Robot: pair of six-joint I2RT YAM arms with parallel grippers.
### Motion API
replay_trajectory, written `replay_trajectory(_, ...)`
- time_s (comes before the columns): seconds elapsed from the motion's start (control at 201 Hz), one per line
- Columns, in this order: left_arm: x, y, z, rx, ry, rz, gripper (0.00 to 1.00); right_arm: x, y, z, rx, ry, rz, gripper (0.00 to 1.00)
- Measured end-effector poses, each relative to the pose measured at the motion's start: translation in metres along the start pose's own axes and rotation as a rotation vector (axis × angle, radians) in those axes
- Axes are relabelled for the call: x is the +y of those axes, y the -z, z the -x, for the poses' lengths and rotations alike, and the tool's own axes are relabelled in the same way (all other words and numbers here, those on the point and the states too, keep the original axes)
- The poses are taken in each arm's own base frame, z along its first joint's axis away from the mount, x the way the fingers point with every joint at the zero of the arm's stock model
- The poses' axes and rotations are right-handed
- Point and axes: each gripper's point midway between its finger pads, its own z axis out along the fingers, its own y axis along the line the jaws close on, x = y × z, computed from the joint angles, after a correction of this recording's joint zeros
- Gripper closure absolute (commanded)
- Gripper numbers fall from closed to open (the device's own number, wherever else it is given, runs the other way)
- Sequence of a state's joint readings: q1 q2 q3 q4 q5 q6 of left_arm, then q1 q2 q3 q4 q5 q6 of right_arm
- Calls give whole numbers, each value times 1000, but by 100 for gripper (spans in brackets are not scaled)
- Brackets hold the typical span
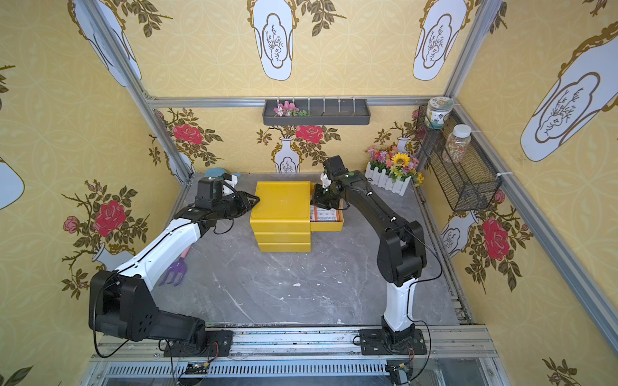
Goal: Take the seed bags out of the drawer
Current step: Pick up the seed packet from the drawer.
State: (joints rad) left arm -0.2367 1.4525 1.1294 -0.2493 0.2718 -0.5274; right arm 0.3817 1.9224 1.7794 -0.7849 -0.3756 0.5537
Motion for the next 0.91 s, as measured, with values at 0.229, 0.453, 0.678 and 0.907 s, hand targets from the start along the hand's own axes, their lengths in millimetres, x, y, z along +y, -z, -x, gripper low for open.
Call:
replay_trajectory(0.229, 0, 0, 0, 0, 0, -1, 67, 2, 1, 0, 0, -9, 3, 97)
replay_trajectory(0.453, 0, 1, 1, -3, 0, 2, 67, 13, 24, 12, -47, 36, 6, 100)
replay_trajectory(0.678, 0, 0, 1, 0, 0, 3, 67, 1, 48, 22, -87, 55, -50, 100)
replay_trajectory(0.907, 0, -1, 2, 1, -2, 3, 67, -11, 81, 36, -144, 71, -83, 100)
